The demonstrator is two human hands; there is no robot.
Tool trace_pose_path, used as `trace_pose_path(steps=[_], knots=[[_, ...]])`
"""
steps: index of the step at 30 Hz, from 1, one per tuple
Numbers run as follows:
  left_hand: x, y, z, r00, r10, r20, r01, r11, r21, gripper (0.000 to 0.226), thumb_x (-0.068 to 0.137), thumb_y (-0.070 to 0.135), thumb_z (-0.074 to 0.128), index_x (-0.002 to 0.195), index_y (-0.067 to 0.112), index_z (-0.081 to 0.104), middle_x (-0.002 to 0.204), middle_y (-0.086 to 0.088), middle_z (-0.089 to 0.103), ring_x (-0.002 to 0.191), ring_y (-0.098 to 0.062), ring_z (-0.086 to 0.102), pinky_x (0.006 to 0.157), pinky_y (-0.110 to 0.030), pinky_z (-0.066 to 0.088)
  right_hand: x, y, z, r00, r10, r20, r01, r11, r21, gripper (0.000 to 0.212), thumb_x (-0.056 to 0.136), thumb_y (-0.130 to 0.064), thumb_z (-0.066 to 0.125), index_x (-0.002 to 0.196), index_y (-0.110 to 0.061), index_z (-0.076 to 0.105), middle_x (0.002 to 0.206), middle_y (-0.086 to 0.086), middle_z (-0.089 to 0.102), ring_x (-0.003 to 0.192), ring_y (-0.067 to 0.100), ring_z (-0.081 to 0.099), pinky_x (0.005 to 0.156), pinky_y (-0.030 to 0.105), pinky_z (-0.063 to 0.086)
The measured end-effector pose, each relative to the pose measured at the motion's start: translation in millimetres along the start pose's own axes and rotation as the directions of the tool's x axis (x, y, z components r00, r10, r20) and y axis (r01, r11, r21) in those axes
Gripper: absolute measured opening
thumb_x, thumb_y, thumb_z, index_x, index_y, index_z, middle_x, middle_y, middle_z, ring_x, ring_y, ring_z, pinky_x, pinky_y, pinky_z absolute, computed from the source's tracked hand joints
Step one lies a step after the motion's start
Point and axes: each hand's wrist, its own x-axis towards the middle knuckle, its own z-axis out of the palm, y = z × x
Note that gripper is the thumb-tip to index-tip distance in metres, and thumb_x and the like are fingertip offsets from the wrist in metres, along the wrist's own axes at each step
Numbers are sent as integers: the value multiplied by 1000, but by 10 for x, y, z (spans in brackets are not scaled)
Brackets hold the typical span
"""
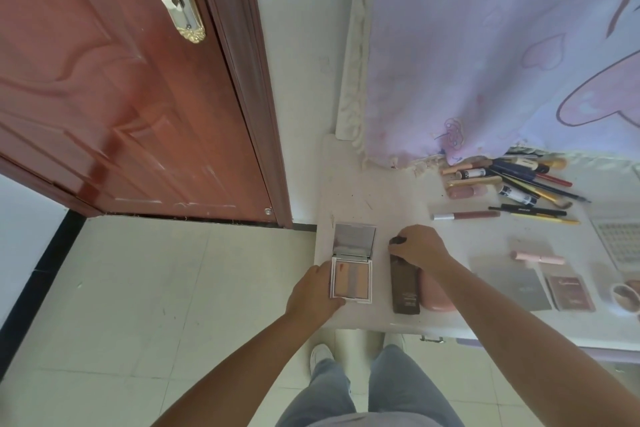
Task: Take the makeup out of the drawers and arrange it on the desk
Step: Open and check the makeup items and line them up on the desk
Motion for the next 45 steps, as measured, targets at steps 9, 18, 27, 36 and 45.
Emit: trace_pose_path(steps=[9,18,27,36,45], knots=[[-193,487,-174,973,228,-32,-230,970,-74,59,85,39,59,135,15,38,130,-2,48,114,-14,50,96,-22,40,-407,191,-468,998,57,-39,-19,769,639,29,79,-5,66,108,-5,65,90,11,63,82,27,63,70,35,59],[-42,1071,-666,909,413,57,-407,908,-99,33,78,13,70,109,8,62,90,-2,59,79,-7,54,61,-8,37,-871,243,-996,939,-315,-139,330,704,629,16,83,-1,61,87,-14,54,76,3,58,58,13,59,52,20,51],[-9,1275,-1061,869,438,230,-433,898,-76,34,67,24,67,99,13,65,74,12,58,60,9,51,65,-10,41,-936,308,-1021,923,-308,-233,369,530,763,19,80,8,60,79,-11,58,68,7,61,44,7,60,50,18,54],[62,840,-1332,945,301,132,-277,946,-170,25,78,2,67,85,25,63,73,12,67,68,-3,62,75,-25,47,-782,652,-1462,909,-132,-395,413,411,812,15,89,3,49,83,-8,58,65,-1,65,46,5,61,48,16,53],[64,1049,-1089,923,340,177,-325,939,-110,27,79,4,67,105,9,64,94,-3,65,86,-15,59,87,-30,48,-626,184,-1062,930,-330,-165,345,620,705,17,85,1,57,101,5,59,83,12,62,63,13,61,52,13,52]])
